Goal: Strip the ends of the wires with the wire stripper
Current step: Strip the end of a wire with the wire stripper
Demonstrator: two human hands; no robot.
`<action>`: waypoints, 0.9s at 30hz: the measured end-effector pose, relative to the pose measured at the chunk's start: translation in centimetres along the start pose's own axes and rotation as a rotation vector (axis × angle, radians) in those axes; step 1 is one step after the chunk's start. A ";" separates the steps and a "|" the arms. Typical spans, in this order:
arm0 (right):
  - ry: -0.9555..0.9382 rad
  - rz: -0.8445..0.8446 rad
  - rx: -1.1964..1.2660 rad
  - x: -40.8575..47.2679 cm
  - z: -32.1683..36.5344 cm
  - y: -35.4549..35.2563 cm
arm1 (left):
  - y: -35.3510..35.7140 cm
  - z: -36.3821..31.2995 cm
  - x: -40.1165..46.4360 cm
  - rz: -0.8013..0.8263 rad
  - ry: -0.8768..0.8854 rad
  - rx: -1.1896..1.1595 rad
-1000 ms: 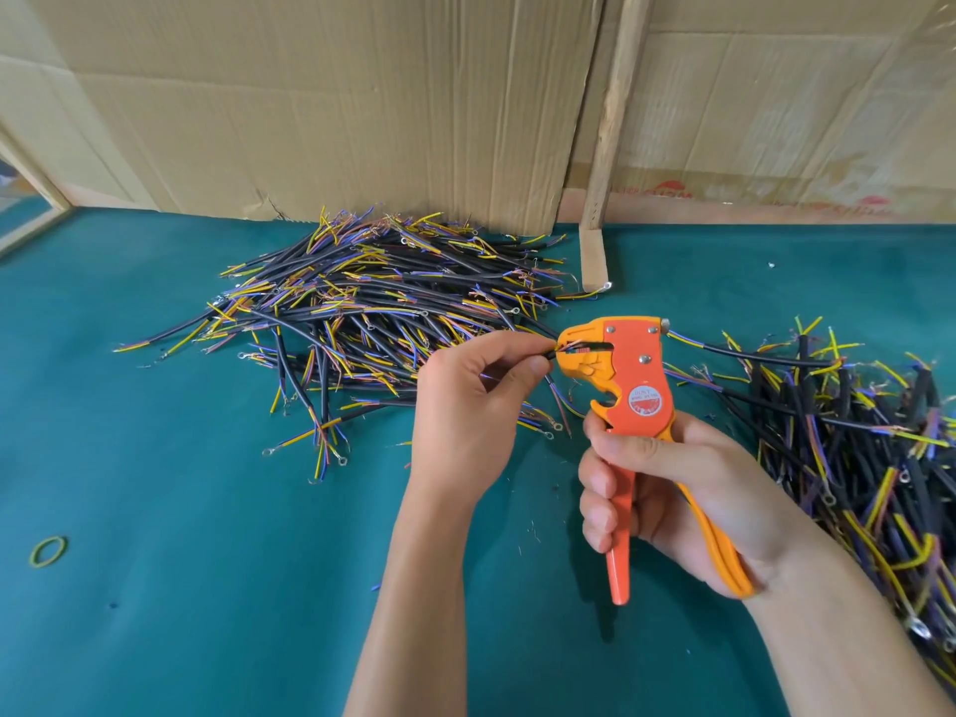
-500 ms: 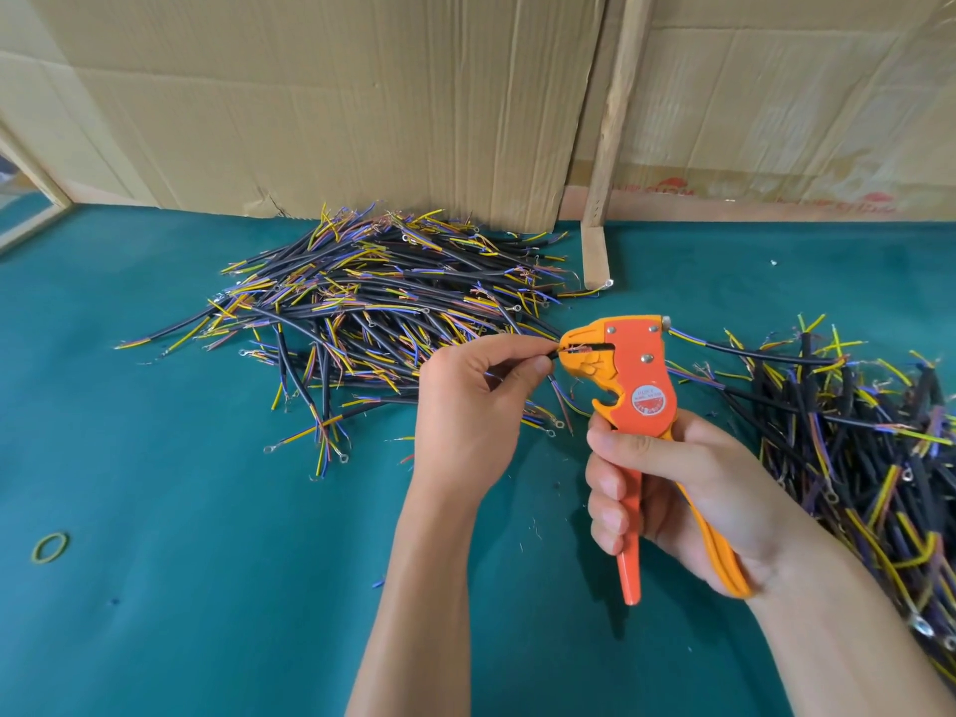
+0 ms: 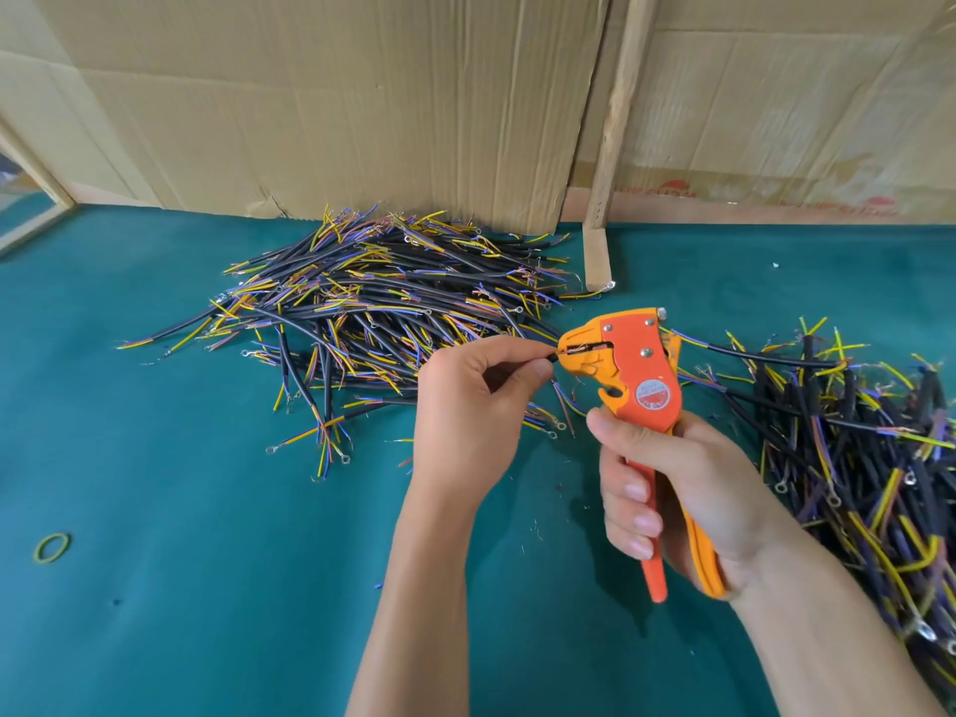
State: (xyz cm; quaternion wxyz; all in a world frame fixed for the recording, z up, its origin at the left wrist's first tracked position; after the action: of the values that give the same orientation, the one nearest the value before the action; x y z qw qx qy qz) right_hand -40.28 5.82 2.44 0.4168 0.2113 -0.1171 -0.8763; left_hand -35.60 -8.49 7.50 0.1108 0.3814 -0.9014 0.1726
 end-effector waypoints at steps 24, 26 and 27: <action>0.023 0.047 0.033 -0.3 0.1 -0.3 | 1.1 -0.6 -0.1 0.021 -0.016 0.009; 0.027 0.049 0.016 -0.3 -0.1 -0.3 | 1.0 -0.8 -0.2 0.004 -0.012 -0.004; 0.028 0.049 0.013 -0.3 -0.1 -0.3 | 0.9 -0.8 -0.2 -0.007 -0.010 -0.005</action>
State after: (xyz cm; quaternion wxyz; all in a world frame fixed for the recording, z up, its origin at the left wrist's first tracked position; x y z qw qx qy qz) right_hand -40.28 6.21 2.32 0.4385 0.2233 -0.1224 -0.8619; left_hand -36.05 -7.52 7.95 0.1076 0.3851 -0.9011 0.1679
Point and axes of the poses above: each hand's wrist, its own x-axis towards the middle knuckle, its own y-axis out of the palm, z = x × y, the point moved 10 cm from there along x, towards the middle knuckle, and after that the axes turned 1 degree about -z, right-handed, at the moved point
